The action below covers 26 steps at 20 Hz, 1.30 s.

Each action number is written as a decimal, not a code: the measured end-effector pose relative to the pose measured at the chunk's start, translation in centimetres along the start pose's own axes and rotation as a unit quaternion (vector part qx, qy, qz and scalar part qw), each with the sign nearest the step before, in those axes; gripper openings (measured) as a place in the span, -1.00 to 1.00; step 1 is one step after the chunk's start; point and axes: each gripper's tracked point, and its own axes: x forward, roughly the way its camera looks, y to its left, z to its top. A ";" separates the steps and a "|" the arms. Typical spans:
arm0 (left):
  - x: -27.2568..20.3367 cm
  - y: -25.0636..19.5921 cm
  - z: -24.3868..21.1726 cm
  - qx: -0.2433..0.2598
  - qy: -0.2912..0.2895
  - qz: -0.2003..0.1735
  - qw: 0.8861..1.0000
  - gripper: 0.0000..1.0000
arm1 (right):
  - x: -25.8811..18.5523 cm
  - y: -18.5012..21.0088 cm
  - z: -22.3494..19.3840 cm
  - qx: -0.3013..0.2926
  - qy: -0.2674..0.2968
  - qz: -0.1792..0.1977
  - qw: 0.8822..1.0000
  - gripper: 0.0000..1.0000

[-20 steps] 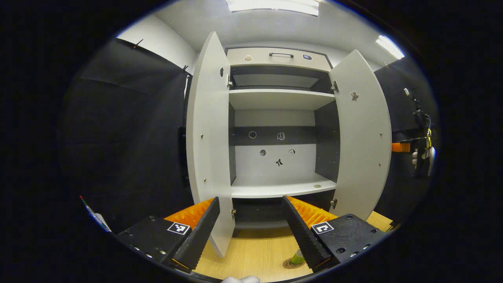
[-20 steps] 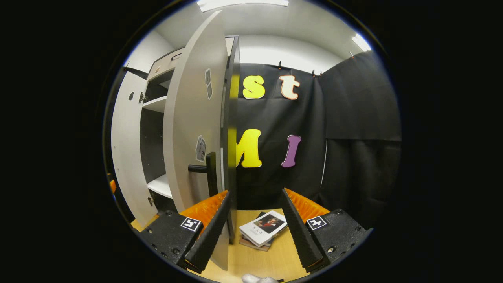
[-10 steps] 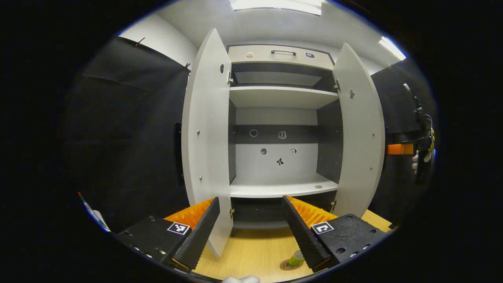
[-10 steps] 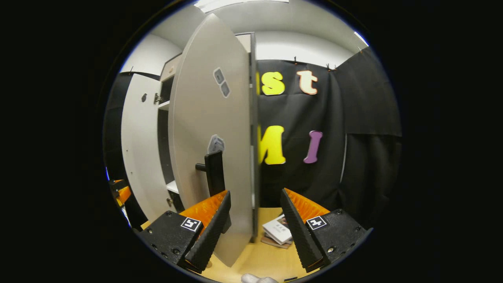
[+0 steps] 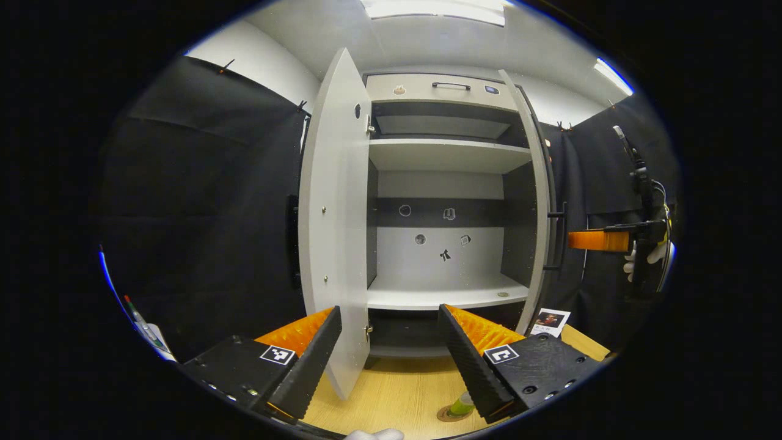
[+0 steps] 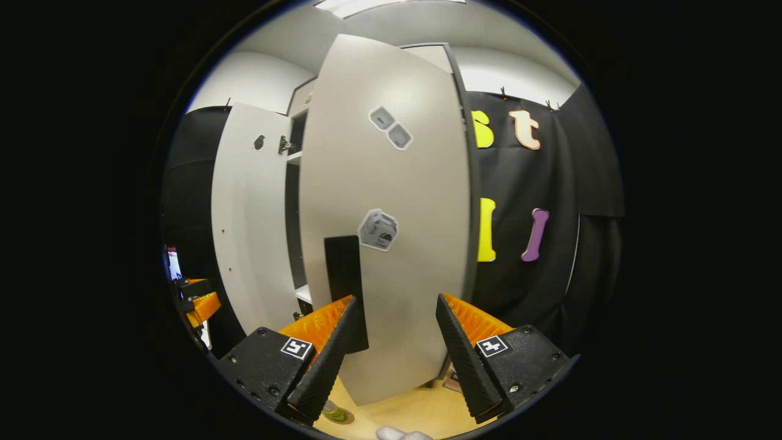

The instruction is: Grasp the bottle in the cabinet with the left hand and place it on the coaster, then close the right door with the right hand and the left door with the left hand.

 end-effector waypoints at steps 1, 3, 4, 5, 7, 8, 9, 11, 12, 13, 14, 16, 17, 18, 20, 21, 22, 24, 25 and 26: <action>0.0 0.2 0.2 0.000 -0.004 0.003 1.000 0.92 | -0.1 0.5 0.1 -0.003 -0.001 0.005 1.000 0.60; -0.3 1.0 0.1 0.000 -0.004 0.006 1.000 0.92 | -0.5 1.3 0.6 -0.008 -0.007 0.012 1.000 0.60; -0.4 1.7 0.2 0.003 -0.004 0.011 1.000 0.92 | -0.6 1.7 0.6 -0.012 -0.007 0.015 1.000 0.60; -0.5 2.3 0.3 0.006 -0.005 0.016 1.000 0.92 | -0.7 2.3 0.5 -0.015 -0.006 0.021 1.000 0.60; -0.5 3.7 0.4 0.011 -0.006 0.025 1.000 0.92 | -0.9 3.5 0.2 -0.021 -0.004 0.030 0.999 0.60; -0.5 4.7 0.4 0.014 -0.007 0.030 0.999 0.92 | -1.0 4.0 0.0 -0.024 -0.002 0.032 0.999 0.60; -0.4 5.7 0.5 0.018 -0.009 0.036 0.999 0.92 | -1.3 4.6 -0.3 -0.026 -0.001 0.036 0.999 0.60; -0.2 8.4 0.5 0.029 -0.006 0.053 0.998 0.92 | -1.8 5.4 -1.0 -0.029 0.002 0.041 0.999 0.60; 0.1 9.9 0.7 0.034 -0.007 0.062 0.997 0.92 | -2.2 5.7 -1.3 -0.031 0.006 0.043 0.999 0.60; 0.5 11.4 0.9 0.040 -0.009 0.070 0.997 0.92 | -2.5 5.8 -1.6 -0.032 0.009 0.042 0.999 0.60; 1.1 13.0 1.0 0.046 -0.010 0.080 0.996 0.90 | -2.8 5.9 -2.0 -0.031 0.013 0.041 0.999 0.60; 2.5 16.3 0.9 0.046 -0.004 0.104 0.994 0.92 | -3.5 6.1 -2.8 -0.028 0.022 0.038 0.999 0.60; 3.1 17.7 0.8 0.040 -0.002 0.111 0.993 0.92 | -3.8 6.0 -3.2 -0.029 0.026 0.036 0.999 0.60; 3.8 18.8 0.7 0.032 0.001 0.118 0.993 0.92 | -4.2 5.9 -3.5 -0.032 0.030 0.032 0.999 0.60; 5.2 20.6 0.8 0.019 0.001 0.128 0.992 0.92 | -5.0 5.6 -4.2 -0.038 0.038 0.023 0.998 0.60; 5.9 21.0 1.0 0.016 -0.001 0.127 0.992 0.94 | -5.5 5.3 -4.6 -0.039 0.042 0.018 0.998 0.60; 6.6 21.3 1.5 0.016 -0.004 0.128 0.992 0.92 | -5.9 5.0 -4.9 -0.037 0.046 0.013 0.998 0.60; 7.9 21.7 2.6 0.026 -0.014 0.127 0.991 0.90 | -6.6 4.4 -5.7 -0.028 0.055 0.004 0.998 0.60; 8.5 21.8 3.1 0.029 -0.019 0.128 0.991 0.91 | -6.8 4.3 -5.9 -0.022 0.060 0.001 0.998 0.60; 9.1 21.6 3.5 0.028 -0.021 0.122 0.992 0.90 | -7.1 4.0 -6.0 -0.016 0.062 -0.004 0.998 0.60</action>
